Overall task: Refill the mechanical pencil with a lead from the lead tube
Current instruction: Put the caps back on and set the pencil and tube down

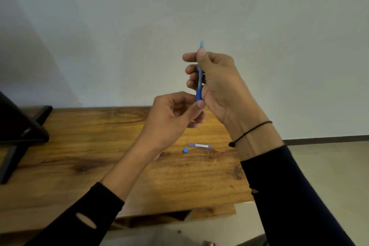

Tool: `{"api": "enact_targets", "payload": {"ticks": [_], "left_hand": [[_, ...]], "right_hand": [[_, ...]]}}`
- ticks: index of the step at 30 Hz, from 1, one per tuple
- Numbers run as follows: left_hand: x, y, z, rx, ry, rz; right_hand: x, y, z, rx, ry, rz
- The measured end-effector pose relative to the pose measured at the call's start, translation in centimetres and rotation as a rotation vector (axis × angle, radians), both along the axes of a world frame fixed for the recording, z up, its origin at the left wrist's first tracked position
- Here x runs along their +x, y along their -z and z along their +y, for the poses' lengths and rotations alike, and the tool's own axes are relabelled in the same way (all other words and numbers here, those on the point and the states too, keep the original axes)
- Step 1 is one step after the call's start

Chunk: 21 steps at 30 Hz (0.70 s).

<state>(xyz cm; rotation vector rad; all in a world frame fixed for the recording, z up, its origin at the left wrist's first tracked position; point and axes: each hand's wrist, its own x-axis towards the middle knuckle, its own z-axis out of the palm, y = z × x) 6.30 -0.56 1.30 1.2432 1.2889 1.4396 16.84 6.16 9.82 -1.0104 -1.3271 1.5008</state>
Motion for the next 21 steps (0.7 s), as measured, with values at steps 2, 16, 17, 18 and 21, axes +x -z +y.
{"api": "enact_targets", "payload": {"ticks": [2, 16, 17, 18, 21], "left_hand": [[-0.1, 1.2, 0.6, -0.028, -0.064, -0.024], [-0.9, 10.1, 3.9, -0.329, -0.008, 0.198], [-1.2, 10.6, 4.1, -0.344, -0.02, 0.241], [-1.5, 11.1, 4.1, -0.356, -0.032, 0.279], [-2.1, 11.9, 4.3, -0.368, -0.053, 0.319]], "right_hand": [[-0.1, 2.2, 0.7, 0.039, 0.011, -0.111], [3.5, 13.8, 5.7, 0.286, 0.048, -0.943], [4.1, 14.7, 6.0, 0.265, 0.044, -1.041], [4.5, 15.6, 6.1, 0.239, 0.034, -1.129], [5.4, 18.1, 6.3, 0.166, -0.015, -1.297]]}}
